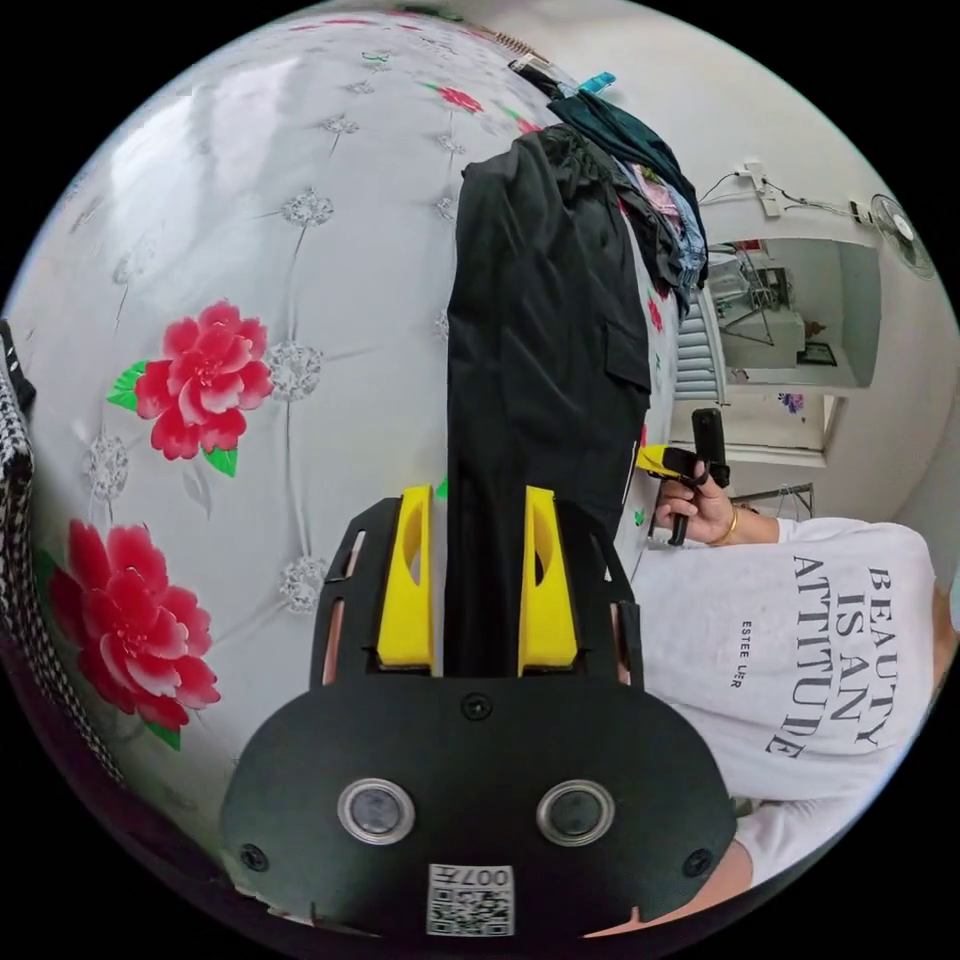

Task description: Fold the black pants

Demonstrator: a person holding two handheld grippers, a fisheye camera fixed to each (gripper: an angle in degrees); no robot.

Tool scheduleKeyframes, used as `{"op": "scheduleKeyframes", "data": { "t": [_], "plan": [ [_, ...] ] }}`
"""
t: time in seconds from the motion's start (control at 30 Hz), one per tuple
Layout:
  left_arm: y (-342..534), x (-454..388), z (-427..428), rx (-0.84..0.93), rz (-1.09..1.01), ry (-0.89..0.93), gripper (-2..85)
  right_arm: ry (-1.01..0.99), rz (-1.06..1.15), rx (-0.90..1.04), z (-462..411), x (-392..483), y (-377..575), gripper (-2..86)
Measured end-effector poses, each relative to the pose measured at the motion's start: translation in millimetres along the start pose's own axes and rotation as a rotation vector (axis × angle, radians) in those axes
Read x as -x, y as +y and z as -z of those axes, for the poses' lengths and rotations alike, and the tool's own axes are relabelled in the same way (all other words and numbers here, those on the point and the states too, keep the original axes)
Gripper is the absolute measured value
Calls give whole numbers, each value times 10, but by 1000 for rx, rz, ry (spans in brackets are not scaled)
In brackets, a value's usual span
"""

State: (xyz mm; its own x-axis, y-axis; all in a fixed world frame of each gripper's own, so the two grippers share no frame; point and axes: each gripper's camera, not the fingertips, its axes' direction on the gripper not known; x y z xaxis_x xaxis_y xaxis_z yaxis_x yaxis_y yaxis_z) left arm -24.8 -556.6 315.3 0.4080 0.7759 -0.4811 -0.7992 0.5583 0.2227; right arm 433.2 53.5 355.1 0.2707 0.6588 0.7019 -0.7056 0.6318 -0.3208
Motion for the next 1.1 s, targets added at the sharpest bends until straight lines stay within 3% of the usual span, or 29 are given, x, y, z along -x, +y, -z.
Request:
{"op": "scheduleKeyframes", "data": {
  "t": [0.33,0.5,0.67,0.73,0.93,1.1],
  "plan": [
    [-643,421,-65,81,-42,177,90,-62,-2,40,-158,-221,289,21],
    [-697,522,64,6,-44,302,-3,-81,-16,44,-27,-299,519,1],
    [-401,247,1063,-364,-163,464,-9,-133,264,-51,520,371,551,-4],
    [-275,-80,1494,-458,-256,451,-9,-131,484,-65,816,1056,551,-4],
    [582,-1646,2962,-774,-581,311,-10,-15,1056,-66,1467,2962,1282,-4],
    [1792,-3027,3682,-941,-763,90,-9,6,1280,-59,1800,3782,2238,-4]
  ]
}}
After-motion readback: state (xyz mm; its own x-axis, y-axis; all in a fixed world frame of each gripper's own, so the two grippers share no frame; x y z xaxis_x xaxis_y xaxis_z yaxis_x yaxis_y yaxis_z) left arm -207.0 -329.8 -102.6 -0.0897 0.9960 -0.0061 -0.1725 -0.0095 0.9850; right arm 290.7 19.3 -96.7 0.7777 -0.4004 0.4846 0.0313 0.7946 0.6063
